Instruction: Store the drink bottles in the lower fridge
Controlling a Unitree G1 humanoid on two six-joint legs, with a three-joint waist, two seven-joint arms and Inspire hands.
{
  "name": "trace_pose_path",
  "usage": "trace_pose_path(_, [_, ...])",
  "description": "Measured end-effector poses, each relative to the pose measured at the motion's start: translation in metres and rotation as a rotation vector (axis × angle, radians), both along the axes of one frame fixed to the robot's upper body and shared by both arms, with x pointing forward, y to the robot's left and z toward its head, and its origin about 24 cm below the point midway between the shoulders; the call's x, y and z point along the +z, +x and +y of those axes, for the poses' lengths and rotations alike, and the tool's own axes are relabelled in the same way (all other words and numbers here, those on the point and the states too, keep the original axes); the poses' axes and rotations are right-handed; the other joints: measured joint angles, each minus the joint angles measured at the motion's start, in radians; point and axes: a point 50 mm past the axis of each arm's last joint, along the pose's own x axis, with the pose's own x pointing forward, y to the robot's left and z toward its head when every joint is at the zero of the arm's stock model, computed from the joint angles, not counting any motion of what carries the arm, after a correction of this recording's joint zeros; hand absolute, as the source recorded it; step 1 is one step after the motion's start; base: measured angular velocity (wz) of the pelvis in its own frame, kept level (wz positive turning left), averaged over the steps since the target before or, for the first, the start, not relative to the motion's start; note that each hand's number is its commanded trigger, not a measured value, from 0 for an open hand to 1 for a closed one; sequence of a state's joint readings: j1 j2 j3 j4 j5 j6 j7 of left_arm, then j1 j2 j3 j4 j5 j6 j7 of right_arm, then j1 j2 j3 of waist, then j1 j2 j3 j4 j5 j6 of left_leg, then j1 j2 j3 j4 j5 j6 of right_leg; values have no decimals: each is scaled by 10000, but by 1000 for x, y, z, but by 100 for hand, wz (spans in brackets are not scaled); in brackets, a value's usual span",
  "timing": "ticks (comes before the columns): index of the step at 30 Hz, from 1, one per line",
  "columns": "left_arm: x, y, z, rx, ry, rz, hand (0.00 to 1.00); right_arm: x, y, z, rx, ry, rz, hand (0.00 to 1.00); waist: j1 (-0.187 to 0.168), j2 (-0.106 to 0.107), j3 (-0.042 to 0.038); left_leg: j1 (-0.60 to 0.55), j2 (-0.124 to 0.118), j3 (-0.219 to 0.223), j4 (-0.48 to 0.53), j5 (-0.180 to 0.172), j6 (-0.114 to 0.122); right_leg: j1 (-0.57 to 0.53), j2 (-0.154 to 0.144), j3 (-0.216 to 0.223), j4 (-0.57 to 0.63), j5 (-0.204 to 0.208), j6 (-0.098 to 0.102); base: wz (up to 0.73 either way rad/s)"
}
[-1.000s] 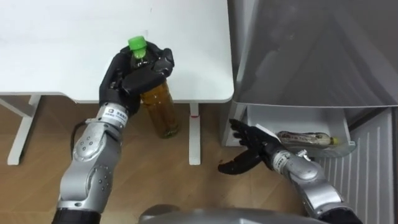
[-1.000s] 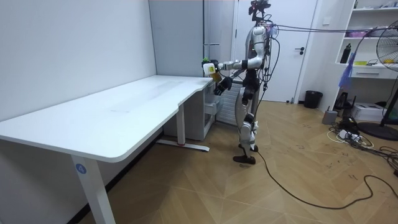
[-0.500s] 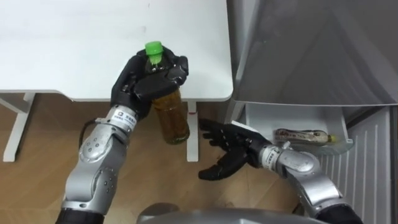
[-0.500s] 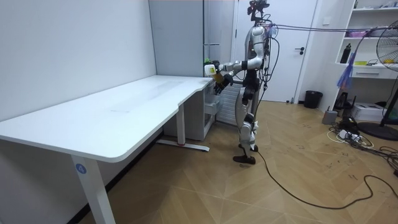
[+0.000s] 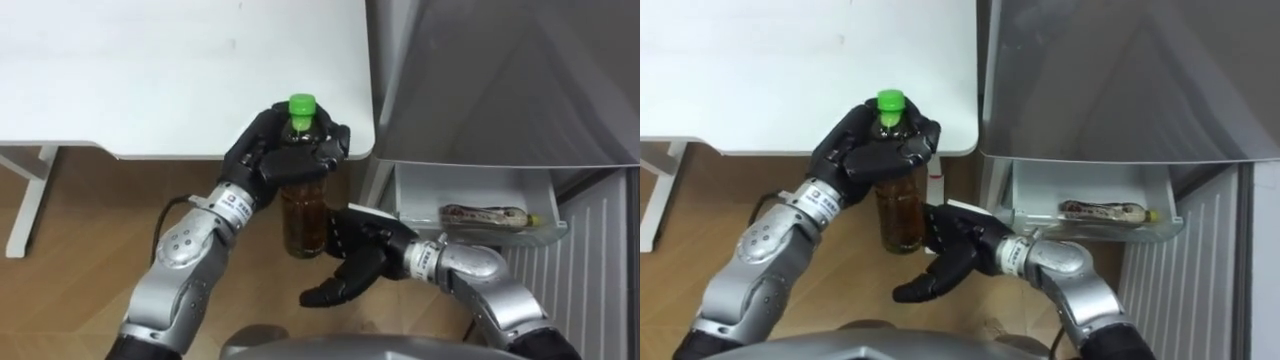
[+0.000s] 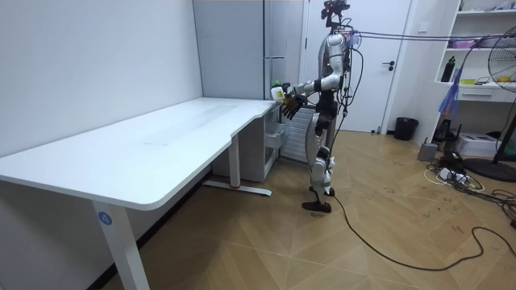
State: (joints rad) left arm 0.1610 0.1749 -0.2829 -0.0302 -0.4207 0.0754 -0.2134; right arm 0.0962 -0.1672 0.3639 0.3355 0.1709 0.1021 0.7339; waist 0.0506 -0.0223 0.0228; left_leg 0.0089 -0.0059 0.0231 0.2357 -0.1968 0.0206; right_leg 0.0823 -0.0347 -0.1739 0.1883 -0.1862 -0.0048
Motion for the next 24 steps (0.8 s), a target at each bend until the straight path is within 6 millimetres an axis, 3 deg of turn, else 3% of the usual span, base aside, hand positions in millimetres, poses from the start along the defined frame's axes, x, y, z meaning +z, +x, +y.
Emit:
trace_pose_path(18, [-9,-11,-16,-1469,-79,362,100,0,-1,1,-540,604,538,0,-149,33,-17,138,27,102,-40,-3,3,25,17,59,24,0,0,-2])
trace_pose_path(19, [-10,-12,-17,-1650,-71,368,100,0,-1,2,-568,684,570,18,-151,35,-19,137,32,163,-43,-3,3,20,19,65,28,0,0,-4])
trace_pose_path(20, [-10,-12,-17,-1712,-44,382,100,0,-2,2,-562,696,594,25,-157,41,-23,135,39,185,-47,-4,3,3,21,69,46,0,0,-4])
trace_pose_path(21, [-10,-12,-17,-1729,-24,388,100,0,-2,2,-553,696,600,59,-160,45,-25,131,42,190,-51,-4,3,-7,22,68,53,0,0,-4])
trace_pose_path(24, [-11,-13,-17,-1826,14,410,100,-1,-3,1,-550,761,697,83,-165,100,-59,127,62,237,-55,-4,2,-71,25,65,143,0,0,-5])
